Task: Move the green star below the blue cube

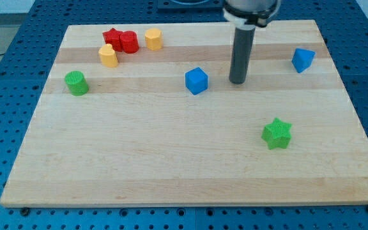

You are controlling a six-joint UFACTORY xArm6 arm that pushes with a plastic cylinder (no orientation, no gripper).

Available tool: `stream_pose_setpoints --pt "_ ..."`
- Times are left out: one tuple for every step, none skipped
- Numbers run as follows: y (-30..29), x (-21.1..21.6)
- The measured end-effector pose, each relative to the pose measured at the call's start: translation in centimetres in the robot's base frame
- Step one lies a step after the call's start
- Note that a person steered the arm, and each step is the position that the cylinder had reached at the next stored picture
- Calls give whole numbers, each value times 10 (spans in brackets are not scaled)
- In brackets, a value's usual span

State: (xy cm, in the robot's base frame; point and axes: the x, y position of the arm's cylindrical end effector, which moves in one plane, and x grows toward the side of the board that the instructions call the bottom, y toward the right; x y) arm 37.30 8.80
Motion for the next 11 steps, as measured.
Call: stream_pose_setpoints --pt "-87 16" --pt "-169 20" --pt "-150 25" --pt "-161 55" --pt "-236 56" --pt "-226 41" --pt "-114 15" --pt "31 14" --pt "128 80" --pt "123 144" --pt "28 145"
